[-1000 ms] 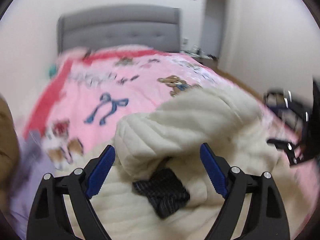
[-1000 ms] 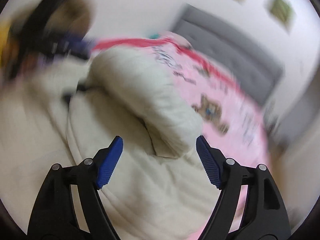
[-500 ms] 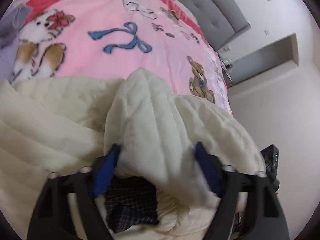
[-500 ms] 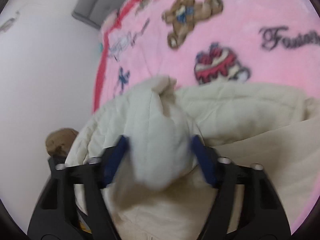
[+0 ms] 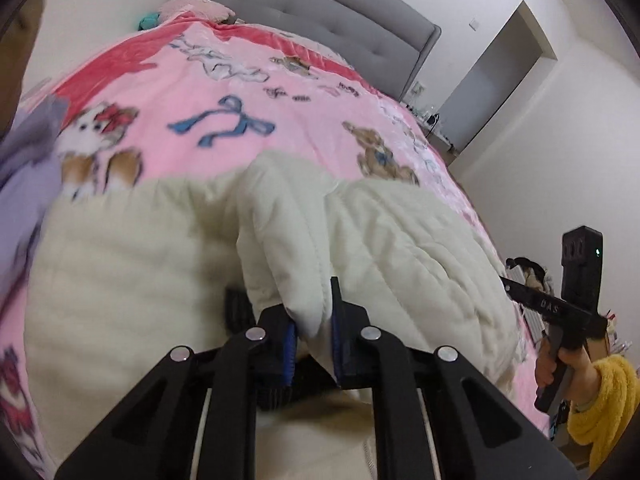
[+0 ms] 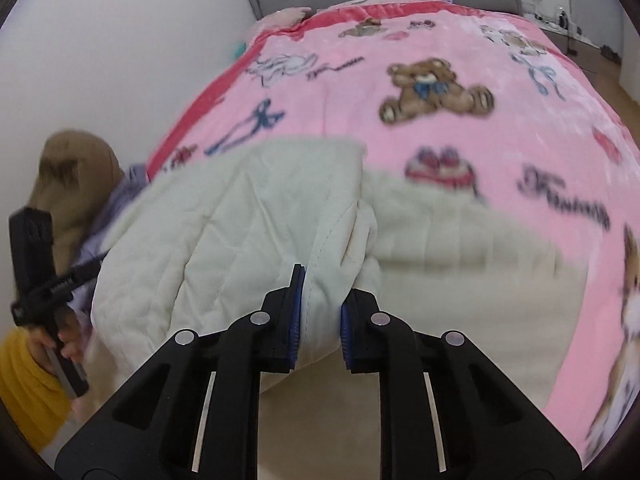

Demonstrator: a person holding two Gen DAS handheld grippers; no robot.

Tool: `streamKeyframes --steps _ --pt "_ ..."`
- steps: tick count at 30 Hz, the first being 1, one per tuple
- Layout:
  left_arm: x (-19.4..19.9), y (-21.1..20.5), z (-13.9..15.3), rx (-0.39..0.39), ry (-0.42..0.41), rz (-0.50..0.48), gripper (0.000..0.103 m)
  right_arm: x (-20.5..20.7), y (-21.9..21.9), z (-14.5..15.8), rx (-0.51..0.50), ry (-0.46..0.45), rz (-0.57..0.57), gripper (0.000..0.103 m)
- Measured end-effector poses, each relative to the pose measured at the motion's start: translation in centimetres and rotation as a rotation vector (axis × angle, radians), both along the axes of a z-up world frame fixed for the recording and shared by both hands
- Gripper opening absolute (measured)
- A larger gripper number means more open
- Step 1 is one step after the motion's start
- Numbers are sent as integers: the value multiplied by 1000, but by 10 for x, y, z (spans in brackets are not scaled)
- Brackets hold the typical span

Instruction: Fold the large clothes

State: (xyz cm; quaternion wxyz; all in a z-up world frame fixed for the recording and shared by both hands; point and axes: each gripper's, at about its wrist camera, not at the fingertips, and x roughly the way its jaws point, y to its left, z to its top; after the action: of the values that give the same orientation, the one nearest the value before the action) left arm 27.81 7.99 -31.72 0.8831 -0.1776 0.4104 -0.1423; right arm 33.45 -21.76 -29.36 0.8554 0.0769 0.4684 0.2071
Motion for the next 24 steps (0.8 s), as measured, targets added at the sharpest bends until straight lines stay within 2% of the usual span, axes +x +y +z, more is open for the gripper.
streamKeyframes --steps 2,4,6,9,11,12,13,15,18,19,20,21,22,23,24 --pt "1 -11 -16 59 27 -16 14 -5 -3 -17 29 31 -65 15" --pt "5 -16 -21 94 -1 -23 16 -1 -4 -34 33 57 -134 15" --pt "14 -10 -30 63 24 2 22 0 5 -42 -49 37 -146 16" --pt "15 0 -29 19 39 27 29 0 11 -38 -92 47 -169 19" --pt "5 0 -17 66 4 44 39 -4 6 -29 -74 44 -182 27" --pt "1 -2 -13 98 -17 48 39 -7 4 -23 -72 36 -185 38" --pt "-4 -4 -6 141 -44 50 39 -11 1 -16 -68 13 -171 46" --pt "-17 -12 12 247 -111 85 40 -19 -2 -5 -99 -40 -157 48" --pt "-35 -14 43 320 -234 205 46 -37 -7 26 -106 -194 -146 52" --pt "-40 -16 54 330 -285 226 50 -47 -7 42 -100 -299 -143 60" --pt "-43 -21 63 337 -331 226 52 -52 -6 51 -93 -366 -132 70" --pt "-42 -33 74 358 -380 171 52 -58 -1 59 -99 -440 -102 72" --pt "-37 -45 77 374 -385 104 54 -58 11 64 -153 -494 -33 75" --pt "-28 -59 75 381 -363 26 54 -54 19 63 -184 -489 16 74" --pt "-20 -67 70 382 -327 -20 54 -45 31 56 -211 -446 92 74"
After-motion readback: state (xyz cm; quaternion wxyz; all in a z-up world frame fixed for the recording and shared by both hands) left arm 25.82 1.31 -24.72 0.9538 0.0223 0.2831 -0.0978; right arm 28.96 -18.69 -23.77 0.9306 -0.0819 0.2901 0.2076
